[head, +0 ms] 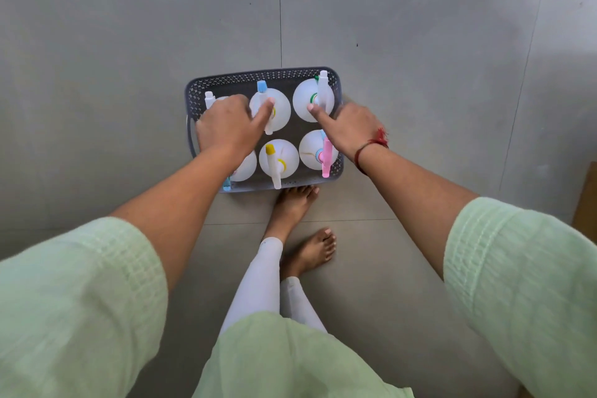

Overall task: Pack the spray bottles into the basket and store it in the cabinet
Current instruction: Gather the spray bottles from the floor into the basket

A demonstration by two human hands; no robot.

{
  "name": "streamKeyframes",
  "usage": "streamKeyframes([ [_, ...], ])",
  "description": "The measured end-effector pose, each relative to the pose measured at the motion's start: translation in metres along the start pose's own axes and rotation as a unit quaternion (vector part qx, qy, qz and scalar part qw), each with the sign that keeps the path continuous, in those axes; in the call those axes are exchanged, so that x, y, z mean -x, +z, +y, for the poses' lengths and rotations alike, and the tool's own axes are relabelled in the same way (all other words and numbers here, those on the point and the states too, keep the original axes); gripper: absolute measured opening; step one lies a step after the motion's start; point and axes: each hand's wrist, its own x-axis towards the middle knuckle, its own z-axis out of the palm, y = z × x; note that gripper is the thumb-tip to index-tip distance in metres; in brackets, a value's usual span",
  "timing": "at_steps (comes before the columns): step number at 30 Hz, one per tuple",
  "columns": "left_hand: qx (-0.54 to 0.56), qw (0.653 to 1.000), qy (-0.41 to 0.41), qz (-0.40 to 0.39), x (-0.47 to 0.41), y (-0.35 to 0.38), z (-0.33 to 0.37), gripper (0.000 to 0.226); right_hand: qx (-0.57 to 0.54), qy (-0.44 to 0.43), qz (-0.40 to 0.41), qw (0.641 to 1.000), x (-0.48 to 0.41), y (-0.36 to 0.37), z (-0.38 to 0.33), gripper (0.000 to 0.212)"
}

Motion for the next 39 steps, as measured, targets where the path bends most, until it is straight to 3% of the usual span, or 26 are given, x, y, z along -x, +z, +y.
streamKeyframes([
  [3,0.028,0.998,-0.041,0.033,0.009,-0.006,-0.028,0.049,-0.018,0.031,-0.003,0.999,0.016,-0.001,0.017,0.068],
  [6,0.000,0.995,-0.095,-0.012,0.014,0.000,-0.051,0.064,0.023,0.046,-0.037,0.998,0.030,0.006,0.031,0.071],
  [13,0.036,0.991,-0.127,-0.028,0.040,0.017,-0.061,0.085,0.115,-0.036,0.032,0.992,0.056,0.015,0.010,0.080],
  [18,0.005,0.984,-0.143,-0.104,0.060,0.043,-0.068,0.069,0.108,-0.087,0.006,0.990,0.078,0.044,-0.027,0.068],
  [22,0.023,0.988,-0.120,-0.096,0.056,0.056,-0.070,0.058,0.122,-0.095,-0.022,0.988,0.061,0.074,-0.046,0.059],
  [26,0.034,0.990,-0.105,-0.090,0.050,0.058,-0.076,0.056,0.097,-0.100,-0.025,0.990,0.042,0.087,-0.055,0.042],
  [33,0.018,0.992,-0.110,-0.062,0.067,0.029,-0.088,0.091,0.055,-0.072,-0.044,0.995,0.066,0.050,-0.041,0.071],
  [37,0.069,0.989,-0.131,-0.009,0.062,0.013,-0.099,0.082,-0.024,-0.014,0.012,1.000,0.071,0.015,-0.011,0.082],
  [39,0.101,0.979,-0.176,0.017,0.048,0.014,-0.105,0.075,-0.104,0.012,0.063,0.992,0.062,0.006,0.010,0.078],
])
